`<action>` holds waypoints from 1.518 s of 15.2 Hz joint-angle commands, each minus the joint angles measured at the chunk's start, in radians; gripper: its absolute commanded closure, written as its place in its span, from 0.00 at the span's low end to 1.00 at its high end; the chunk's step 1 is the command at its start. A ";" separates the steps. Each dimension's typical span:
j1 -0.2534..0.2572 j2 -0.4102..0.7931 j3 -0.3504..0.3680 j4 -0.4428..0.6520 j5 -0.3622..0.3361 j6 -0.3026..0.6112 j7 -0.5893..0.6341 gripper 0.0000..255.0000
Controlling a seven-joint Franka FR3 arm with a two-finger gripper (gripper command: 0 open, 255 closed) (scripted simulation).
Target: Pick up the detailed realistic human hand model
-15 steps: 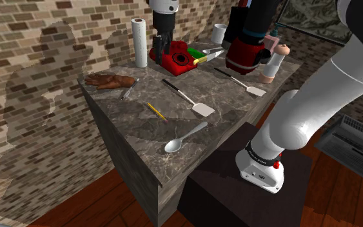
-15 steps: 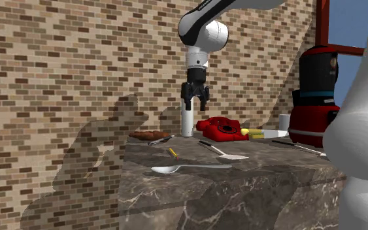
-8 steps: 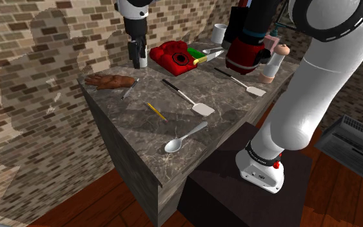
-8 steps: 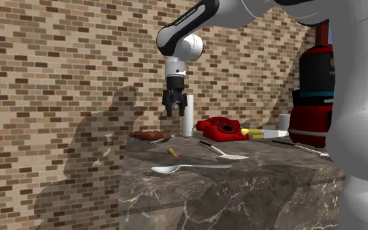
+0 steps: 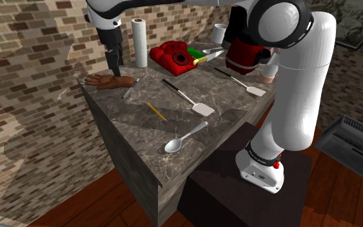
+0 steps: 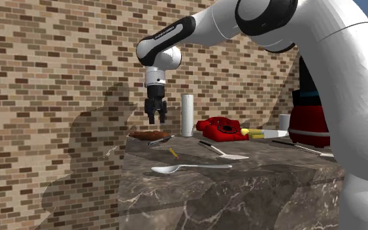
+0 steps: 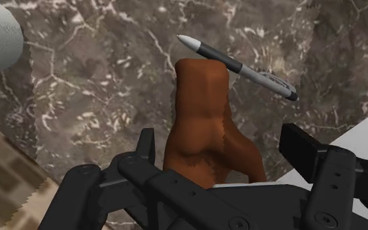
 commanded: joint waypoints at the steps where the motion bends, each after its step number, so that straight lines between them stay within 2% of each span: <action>1: 0.006 0.020 0.002 0.007 -0.005 0.012 0.000 0.00; 6: 0.004 0.028 0.001 -0.057 -0.007 0.083 0.002 0.00; 8: 0.004 0.028 0.001 -0.057 -0.007 0.083 0.002 0.00; 9: 0.004 0.028 0.000 -0.058 -0.007 0.084 0.001 1.00; 18: 0.004 0.028 0.001 -0.057 -0.007 0.083 0.002 1.00; 23: 0.006 0.021 0.002 0.000 -0.005 0.020 0.000 1.00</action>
